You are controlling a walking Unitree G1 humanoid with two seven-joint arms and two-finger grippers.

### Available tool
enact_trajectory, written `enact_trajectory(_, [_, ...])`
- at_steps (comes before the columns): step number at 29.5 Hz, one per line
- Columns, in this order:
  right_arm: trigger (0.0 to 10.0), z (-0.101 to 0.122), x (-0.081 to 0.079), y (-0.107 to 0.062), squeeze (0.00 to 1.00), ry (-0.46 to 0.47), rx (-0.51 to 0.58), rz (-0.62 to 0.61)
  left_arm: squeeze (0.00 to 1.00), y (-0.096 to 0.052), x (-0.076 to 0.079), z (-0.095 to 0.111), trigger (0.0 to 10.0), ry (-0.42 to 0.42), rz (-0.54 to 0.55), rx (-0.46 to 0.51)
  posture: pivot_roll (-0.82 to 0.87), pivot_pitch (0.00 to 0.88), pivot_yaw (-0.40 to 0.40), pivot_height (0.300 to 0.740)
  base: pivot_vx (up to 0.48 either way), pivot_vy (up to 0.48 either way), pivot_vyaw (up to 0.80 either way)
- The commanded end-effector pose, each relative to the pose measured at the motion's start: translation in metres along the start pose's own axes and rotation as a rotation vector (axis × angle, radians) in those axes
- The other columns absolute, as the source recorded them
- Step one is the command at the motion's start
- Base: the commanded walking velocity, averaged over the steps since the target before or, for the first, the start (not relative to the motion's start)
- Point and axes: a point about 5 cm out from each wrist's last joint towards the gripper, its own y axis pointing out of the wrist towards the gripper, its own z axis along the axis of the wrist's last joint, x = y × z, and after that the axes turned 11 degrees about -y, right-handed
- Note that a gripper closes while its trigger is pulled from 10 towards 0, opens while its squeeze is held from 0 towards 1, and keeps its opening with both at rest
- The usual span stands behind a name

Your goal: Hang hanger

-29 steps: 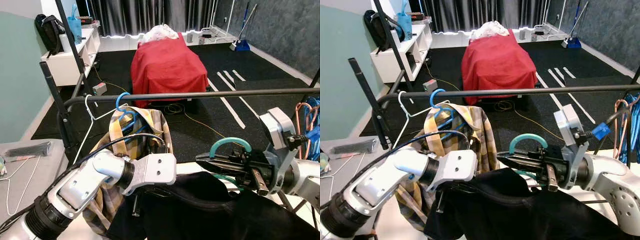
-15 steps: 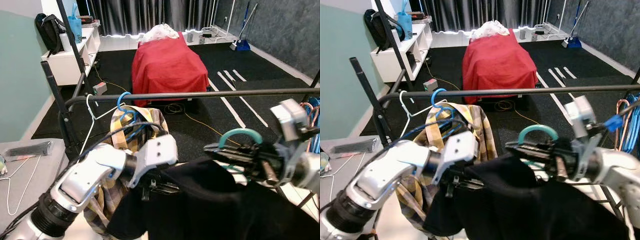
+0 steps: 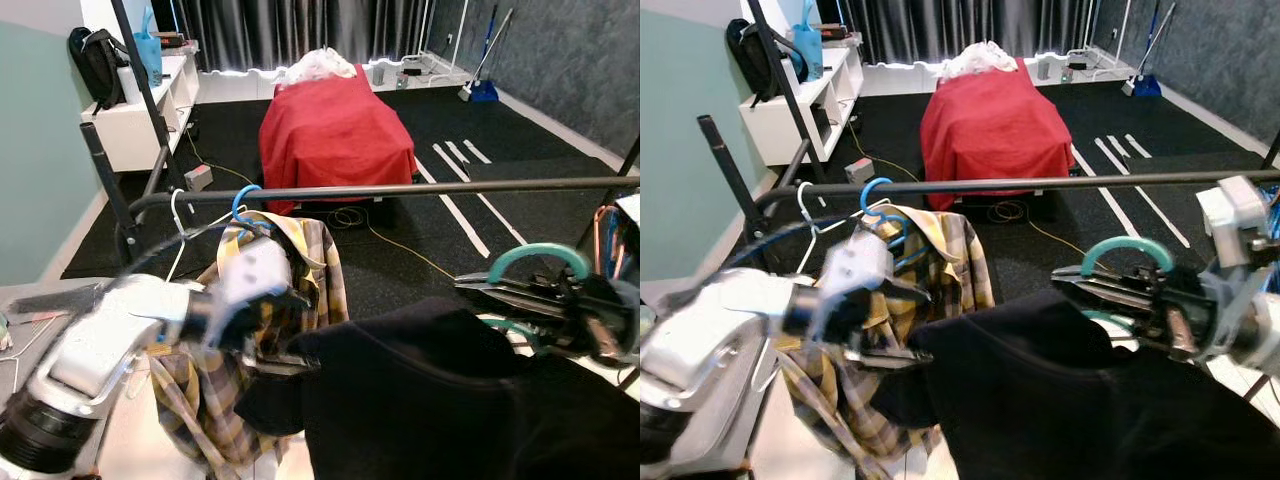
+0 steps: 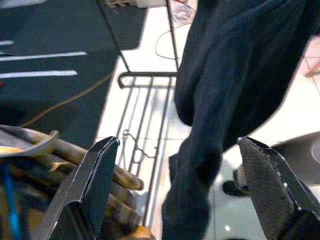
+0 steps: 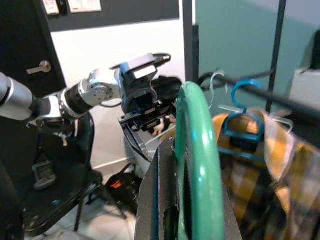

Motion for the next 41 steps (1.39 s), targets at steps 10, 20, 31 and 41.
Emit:
enact_trajectory(10, [0.0, 0.071, -0.013, -0.013, 0.00, -0.132, 0.099, 0.143, 0.00, -0.036, -0.010, 0.007, 10.0, -0.115, -0.074, 0.298, -0.18, 0.000, 0.047, 0.740, 0.000, 0.000, 0.00])
enact_trajectory(20, [0.0, 0.087, -0.016, -0.011, 0.00, -0.201, 0.090, 0.155, 0.00, -0.046, 0.003, 0.010, 10.0, -0.174, -0.235, 0.382, -0.18, 0.000, 0.045, 0.740, 0.000, 0.000, 0.00])
enact_trajectory(31, [0.0, 0.088, -0.016, -0.008, 0.00, -0.202, 0.078, 0.154, 0.00, -0.046, 0.015, 0.006, 10.0, -0.222, -0.298, 0.399, -0.18, 0.000, 0.044, 0.740, 0.000, 0.000, 0.00])
enact_trajectory(41, [0.0, 0.093, -0.015, -0.005, 0.00, -0.216, 0.079, 0.164, 0.00, -0.006, 0.031, -0.017, 10.0, -0.298, -0.328, 0.319, -0.18, 0.000, 0.045, 0.740, 0.000, 0.000, 0.00])
